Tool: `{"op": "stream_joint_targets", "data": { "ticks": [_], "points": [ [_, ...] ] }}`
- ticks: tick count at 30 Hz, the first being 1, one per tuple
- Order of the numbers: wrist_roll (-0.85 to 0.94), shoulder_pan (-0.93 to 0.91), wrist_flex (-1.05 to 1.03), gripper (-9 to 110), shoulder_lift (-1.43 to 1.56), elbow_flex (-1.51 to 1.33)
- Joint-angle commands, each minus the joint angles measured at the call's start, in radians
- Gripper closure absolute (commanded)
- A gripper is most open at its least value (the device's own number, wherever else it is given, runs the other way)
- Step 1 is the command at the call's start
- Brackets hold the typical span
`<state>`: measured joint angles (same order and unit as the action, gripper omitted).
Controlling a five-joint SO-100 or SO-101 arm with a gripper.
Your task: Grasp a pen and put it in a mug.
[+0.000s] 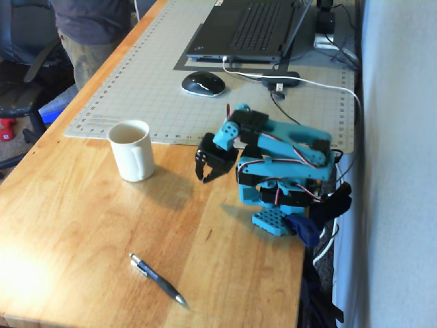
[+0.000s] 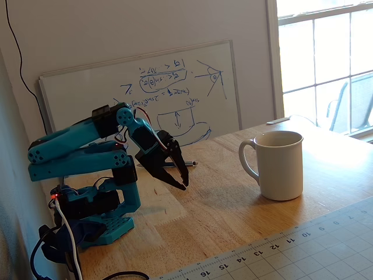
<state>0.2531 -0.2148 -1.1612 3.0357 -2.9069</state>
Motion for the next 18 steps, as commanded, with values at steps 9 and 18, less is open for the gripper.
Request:
{"op": "stream_joint_targets", "data": {
  "ticks": [9,18],
  "points": [
    [-0.008,0.011,-0.009,101,-0.463,0.574],
    [-0.167,0.115,-0.009,101,-0.675,0.856]
  ]
}}
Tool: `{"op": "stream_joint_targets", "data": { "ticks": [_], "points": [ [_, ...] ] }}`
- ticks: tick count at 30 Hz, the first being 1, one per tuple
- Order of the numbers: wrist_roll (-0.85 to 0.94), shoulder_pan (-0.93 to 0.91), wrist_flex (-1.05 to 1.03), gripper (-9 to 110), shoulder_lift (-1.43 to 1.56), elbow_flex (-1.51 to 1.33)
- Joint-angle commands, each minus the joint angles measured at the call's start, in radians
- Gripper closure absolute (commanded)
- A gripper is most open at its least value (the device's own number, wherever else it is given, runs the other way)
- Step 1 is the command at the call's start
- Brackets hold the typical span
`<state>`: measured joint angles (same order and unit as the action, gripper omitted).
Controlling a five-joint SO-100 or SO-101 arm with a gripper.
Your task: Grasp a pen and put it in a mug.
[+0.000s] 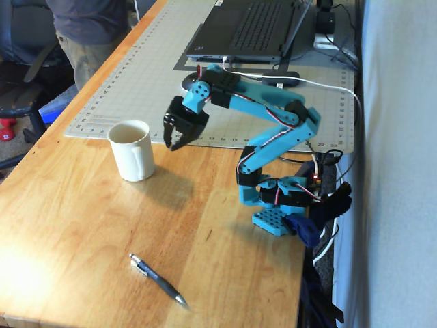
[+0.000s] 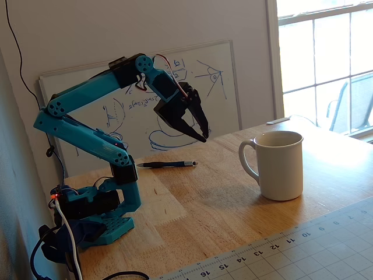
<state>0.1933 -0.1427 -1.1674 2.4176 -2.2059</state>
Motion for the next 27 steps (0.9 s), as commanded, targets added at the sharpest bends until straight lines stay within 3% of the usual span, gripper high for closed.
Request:
{"op": "stream_joint_targets", "data": {
  "ticks": [1,11,27],
  "points": [
    [-0.161,0.066,-0.003,101,-0.080,0.175],
    [-0.788,0.334,-0.003,101,-0.261,0.318],
    [-1.890,0.589,-0.002,101,-0.376,0.319]
  ]
}}
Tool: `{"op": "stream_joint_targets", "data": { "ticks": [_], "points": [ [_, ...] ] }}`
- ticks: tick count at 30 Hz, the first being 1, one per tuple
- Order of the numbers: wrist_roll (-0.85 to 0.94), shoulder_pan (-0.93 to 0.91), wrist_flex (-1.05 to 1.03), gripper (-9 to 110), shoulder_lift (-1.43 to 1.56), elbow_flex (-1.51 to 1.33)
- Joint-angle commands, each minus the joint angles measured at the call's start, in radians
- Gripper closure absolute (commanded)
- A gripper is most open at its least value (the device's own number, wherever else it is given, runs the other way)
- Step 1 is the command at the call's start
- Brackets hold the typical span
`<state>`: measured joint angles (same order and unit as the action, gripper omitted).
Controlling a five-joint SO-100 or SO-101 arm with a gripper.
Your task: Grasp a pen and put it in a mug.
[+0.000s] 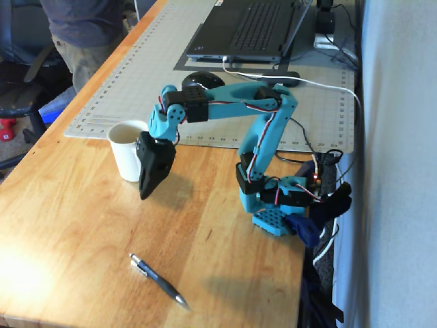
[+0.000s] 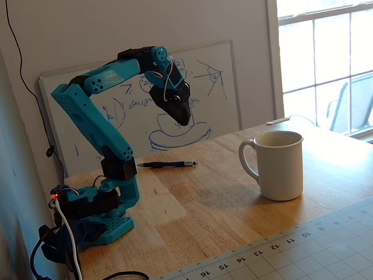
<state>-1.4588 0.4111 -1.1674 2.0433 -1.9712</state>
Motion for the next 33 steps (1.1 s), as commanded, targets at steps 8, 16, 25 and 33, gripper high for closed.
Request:
{"op": "stream_joint_targets", "data": {
  "ticks": [8,16,25,33],
  "points": [
    [-0.706,0.080,0.011,101,-0.089,0.100],
    [-0.828,0.150,0.011,88,-0.175,0.103],
    [-0.963,0.184,0.021,80,-0.244,0.112],
    [-1.190,0.259,0.123,79,-0.382,0.242]
  ]
}}
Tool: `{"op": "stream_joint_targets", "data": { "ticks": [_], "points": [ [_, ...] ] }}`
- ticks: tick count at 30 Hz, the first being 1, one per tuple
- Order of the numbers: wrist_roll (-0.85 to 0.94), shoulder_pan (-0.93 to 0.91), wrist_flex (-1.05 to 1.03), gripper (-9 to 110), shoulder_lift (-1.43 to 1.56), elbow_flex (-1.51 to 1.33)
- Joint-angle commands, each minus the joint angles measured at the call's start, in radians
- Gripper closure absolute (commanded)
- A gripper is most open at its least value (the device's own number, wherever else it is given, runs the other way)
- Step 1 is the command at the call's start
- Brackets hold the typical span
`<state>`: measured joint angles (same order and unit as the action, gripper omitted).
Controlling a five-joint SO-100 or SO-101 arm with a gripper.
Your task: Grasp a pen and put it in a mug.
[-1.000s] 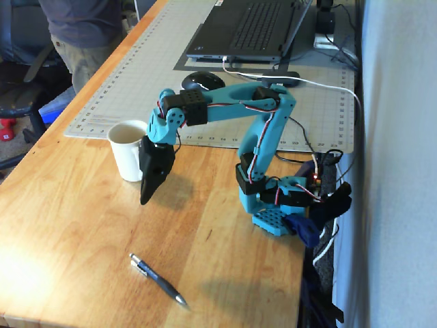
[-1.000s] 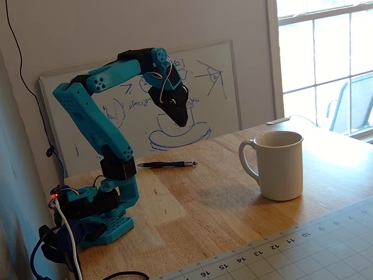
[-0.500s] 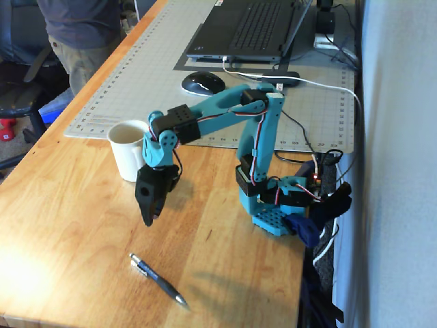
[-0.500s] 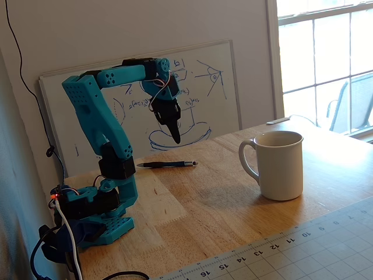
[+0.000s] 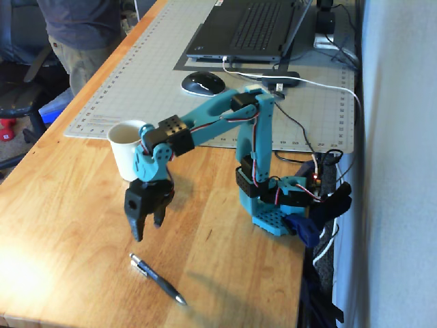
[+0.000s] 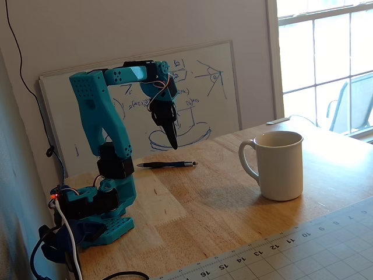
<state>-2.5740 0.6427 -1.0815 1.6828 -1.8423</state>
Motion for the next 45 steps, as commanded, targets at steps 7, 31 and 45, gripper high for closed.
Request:
{"op": "stream_joint_targets", "data": {
  "ticks": [7,31,45],
  "points": [
    [-0.089,0.038,0.054,79,-0.181,0.202],
    [-0.077,0.026,0.054,80,-0.383,0.241],
    [-0.087,0.023,0.055,80,-0.397,0.242]
  ]
}}
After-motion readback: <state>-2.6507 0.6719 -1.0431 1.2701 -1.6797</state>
